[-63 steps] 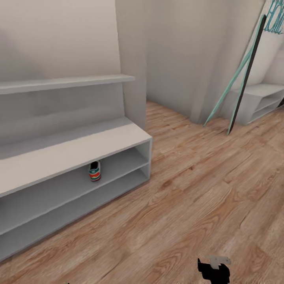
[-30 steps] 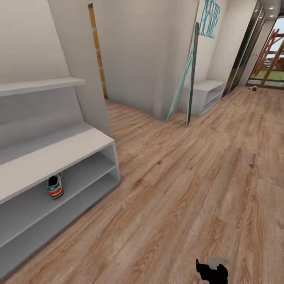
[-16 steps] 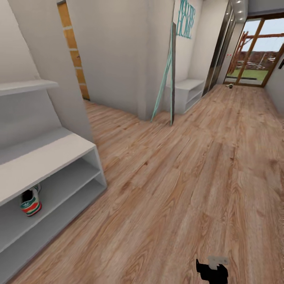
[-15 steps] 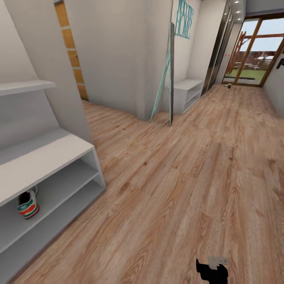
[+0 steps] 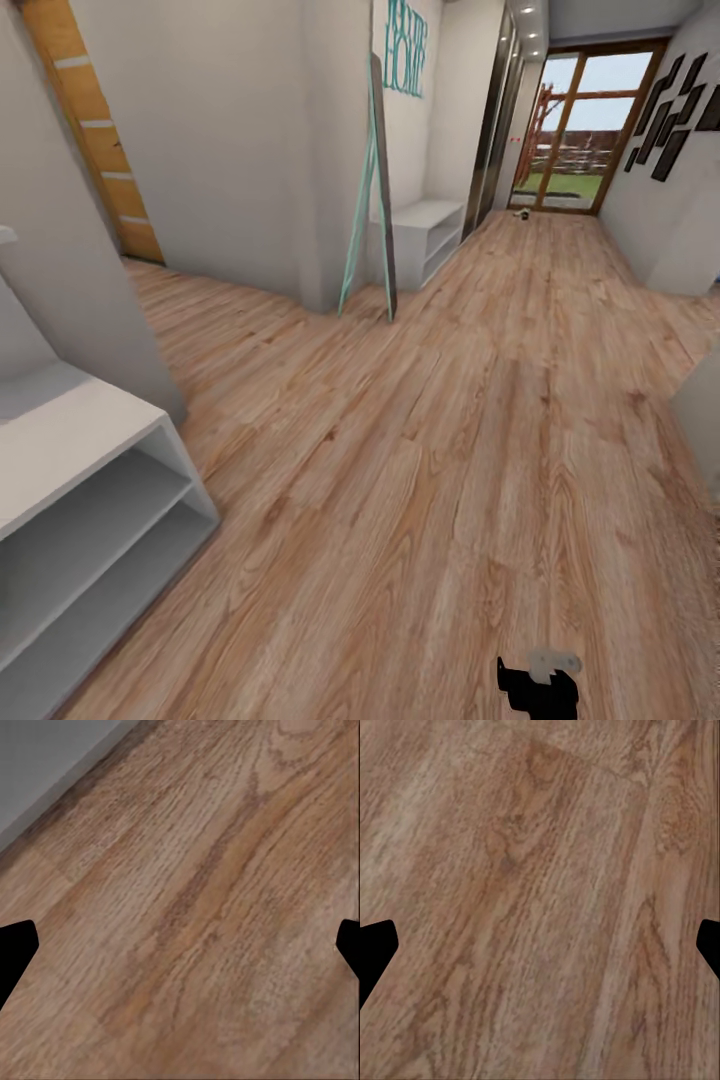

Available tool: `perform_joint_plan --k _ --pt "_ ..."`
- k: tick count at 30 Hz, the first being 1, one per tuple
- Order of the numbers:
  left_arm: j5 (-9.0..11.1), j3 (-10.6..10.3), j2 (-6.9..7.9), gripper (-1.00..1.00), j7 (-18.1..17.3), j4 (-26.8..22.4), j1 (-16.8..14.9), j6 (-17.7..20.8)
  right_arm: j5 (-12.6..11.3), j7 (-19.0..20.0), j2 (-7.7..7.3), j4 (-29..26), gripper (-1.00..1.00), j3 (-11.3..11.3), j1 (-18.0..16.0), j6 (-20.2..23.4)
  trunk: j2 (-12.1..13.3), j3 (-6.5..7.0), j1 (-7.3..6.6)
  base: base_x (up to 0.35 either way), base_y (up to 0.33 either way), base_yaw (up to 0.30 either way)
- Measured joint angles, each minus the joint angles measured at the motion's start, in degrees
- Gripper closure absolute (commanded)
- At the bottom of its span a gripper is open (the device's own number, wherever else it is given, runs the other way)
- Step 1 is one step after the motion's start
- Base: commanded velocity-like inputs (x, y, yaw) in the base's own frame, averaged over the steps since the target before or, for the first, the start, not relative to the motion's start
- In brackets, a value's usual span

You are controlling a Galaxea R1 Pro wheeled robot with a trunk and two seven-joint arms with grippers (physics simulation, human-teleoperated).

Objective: Pick up the two gym shoes and the two sandals from the corridor floor and place them onto the hallstand (shoe rack) in the corridor, making sure they are on the rack and not on the floor. Arrange them so the two gym shoes are next to each other and the two sandals are next to each other.

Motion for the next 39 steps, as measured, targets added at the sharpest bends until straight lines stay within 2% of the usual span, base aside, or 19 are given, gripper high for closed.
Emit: perform_joint_plan --k 39 --pt "0.00 0.01 0.00 -1.00 0.00 0.02 0.00 0.00 0.09 0.02 0.80 0.04 -1.00 0.00 0.08 0.00 0.00 0.09 0.00 0.338 0.000 -0.271"
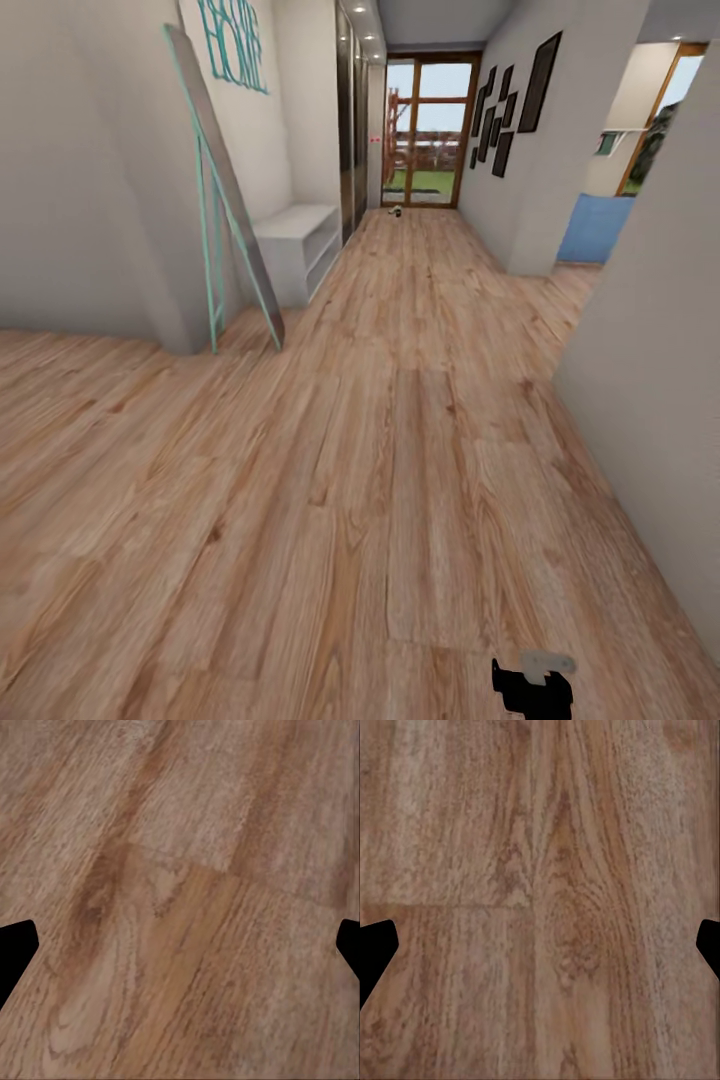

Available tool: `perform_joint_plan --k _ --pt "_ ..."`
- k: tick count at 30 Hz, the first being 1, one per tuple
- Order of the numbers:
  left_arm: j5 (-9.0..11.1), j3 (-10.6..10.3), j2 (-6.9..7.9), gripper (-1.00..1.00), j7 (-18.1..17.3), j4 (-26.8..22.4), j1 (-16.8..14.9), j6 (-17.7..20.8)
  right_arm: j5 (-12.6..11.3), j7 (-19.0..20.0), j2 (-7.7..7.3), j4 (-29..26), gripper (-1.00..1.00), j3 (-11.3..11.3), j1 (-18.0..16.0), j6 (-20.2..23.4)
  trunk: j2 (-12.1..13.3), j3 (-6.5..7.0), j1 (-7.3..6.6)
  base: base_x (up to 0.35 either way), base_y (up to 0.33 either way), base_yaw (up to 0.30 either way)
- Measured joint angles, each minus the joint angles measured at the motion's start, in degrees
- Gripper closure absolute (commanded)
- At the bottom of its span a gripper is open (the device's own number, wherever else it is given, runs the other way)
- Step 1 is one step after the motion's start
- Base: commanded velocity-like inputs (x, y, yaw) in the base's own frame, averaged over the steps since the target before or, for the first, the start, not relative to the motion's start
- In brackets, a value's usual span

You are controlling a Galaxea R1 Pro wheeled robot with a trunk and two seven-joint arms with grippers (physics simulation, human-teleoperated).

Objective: Pick up the two gym shoes and the two sandals from the corridor floor and place them onto the hallstand (shoe rack) in the corridor, making sure they are on the rack and not on the floor. Arrange them so the two gym shoes are next to each other and the two sandals are next to each other.

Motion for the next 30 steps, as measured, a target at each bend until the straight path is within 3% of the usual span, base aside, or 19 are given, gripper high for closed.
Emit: perform_joint_plan --k 13,30 --pt "0.00 0.00 0.00 -1.00 0.00 -0.01 0.01 0.00 0.09 0.07 0.39 -0.04 -1.00 0.08 0.42 0.00 0.00 0.49 0.00 0.338 0.000 -0.236" --pt "0.00 0.01 0.00 -1.00 0.00 -0.02 0.02 0.01 0.41 0.23 0.34 -0.01 -1.00 0.24 0.44 0.00 0.00 0.55 0.00 0.339 0.000 -0.010"
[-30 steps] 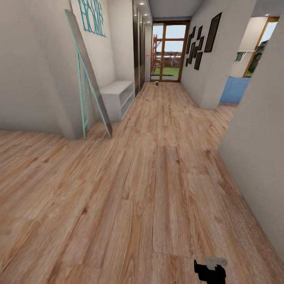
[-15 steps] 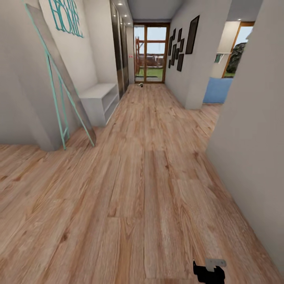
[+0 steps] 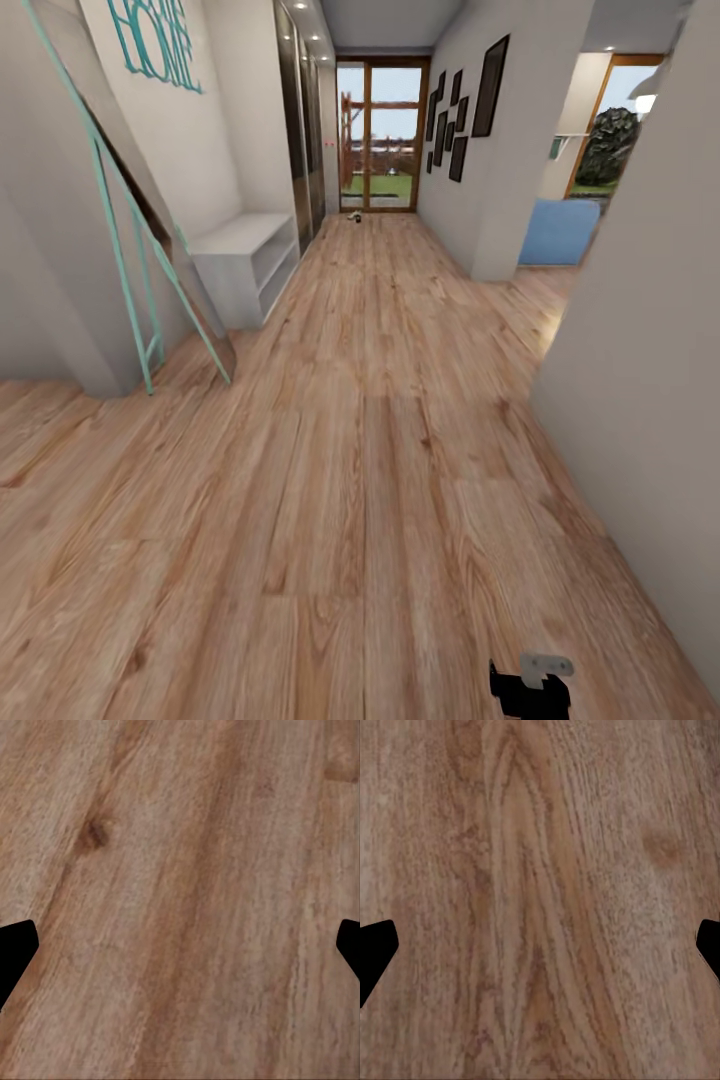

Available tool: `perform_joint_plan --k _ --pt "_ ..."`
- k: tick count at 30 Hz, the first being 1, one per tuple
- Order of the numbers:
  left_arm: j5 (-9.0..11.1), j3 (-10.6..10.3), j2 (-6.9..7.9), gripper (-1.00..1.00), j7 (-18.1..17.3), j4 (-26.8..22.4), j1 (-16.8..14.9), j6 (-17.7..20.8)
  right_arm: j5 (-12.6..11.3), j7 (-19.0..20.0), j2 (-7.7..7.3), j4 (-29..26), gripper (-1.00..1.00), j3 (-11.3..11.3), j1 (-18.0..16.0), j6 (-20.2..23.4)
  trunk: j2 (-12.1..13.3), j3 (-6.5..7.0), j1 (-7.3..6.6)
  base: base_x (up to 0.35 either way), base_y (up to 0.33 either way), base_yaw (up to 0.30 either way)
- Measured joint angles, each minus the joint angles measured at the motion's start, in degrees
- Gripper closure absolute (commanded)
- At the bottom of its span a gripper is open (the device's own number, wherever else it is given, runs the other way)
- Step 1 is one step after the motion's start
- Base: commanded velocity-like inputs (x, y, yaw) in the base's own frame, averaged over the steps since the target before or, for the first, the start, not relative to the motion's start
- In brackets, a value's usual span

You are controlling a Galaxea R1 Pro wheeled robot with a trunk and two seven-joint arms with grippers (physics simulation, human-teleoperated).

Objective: Pick up the two gym shoes and the two sandals from the corridor floor and place them onto the hallstand (shoe rack) in the corridor, making sure they are on the rack and not on the floor. Arrange them so the two gym shoes are next to each other and the two sandals are next to each other.

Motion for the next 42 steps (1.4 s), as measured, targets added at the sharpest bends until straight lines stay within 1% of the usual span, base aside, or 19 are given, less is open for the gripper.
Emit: perform_joint_plan --k 18,42 --pt "0.00 0.00 0.00 -1.00 0.00 0.00 0.00 0.00 0.04 -0.06 -0.01 -0.01 -1.00 0.03 0.01 0.00 0.00 0.17 0.00 0.339 0.000 0.000" --pt "0.00 0.00 0.00 -1.00 0.00 0.00 0.00 0.00 0.04 -0.07 -0.01 0.01 -1.00 0.03 0.04 0.00 0.00 2.18 0.00 0.339 0.000 0.000"
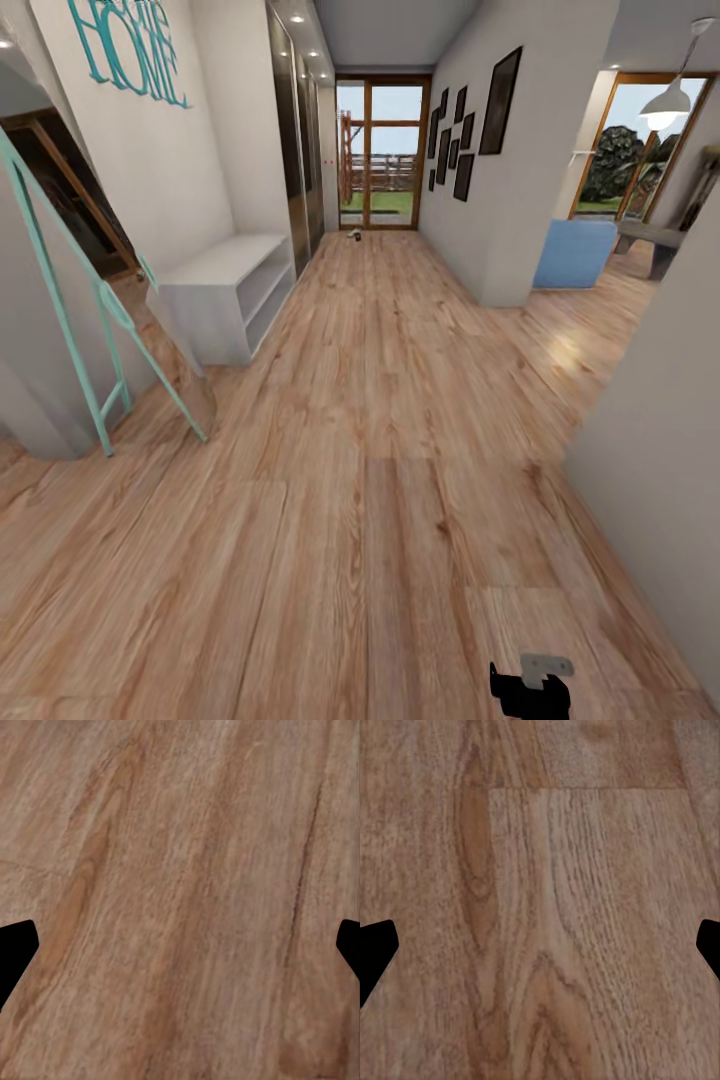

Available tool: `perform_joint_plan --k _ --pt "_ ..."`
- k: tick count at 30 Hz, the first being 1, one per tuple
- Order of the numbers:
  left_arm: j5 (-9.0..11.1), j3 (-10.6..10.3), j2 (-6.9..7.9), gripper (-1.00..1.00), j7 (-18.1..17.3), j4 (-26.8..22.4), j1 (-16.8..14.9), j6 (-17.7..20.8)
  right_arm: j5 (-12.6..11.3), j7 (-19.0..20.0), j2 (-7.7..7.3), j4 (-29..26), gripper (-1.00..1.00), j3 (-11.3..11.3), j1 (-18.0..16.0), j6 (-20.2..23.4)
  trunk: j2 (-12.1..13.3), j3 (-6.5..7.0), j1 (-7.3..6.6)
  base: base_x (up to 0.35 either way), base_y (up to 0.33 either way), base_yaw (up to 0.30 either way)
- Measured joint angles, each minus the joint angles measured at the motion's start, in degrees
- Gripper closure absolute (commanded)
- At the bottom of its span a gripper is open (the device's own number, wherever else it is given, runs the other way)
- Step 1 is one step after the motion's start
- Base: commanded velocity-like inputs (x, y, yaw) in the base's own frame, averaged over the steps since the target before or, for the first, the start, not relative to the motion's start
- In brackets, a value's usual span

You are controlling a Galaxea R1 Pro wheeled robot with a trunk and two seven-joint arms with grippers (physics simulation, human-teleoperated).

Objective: Pick up the two gym shoes and the two sandals from the corridor floor and place them onto the hallstand (shoe rack) in the corridor, making sure they are on the rack and not on the floor. Arrange them so the two gym shoes are next to each other and the two sandals are next to each other.

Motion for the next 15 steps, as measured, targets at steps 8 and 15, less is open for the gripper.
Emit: perform_joint_plan --k 8,15 --pt "0.00 0.00 0.00 -1.00 0.00 0.00 0.00 0.00 0.00 0.00 0.00 -0.02 -1.00 0.00 0.00 0.00 0.00 0.71 0.00 0.339 0.000 0.000" --pt "0.00 0.00 0.00 -1.00 0.00 0.00 0.00 0.00 0.00 0.00 0.04 0.00 -1.00 0.00 0.00 0.00 0.00 1.34 0.00 0.339 0.000 0.000"
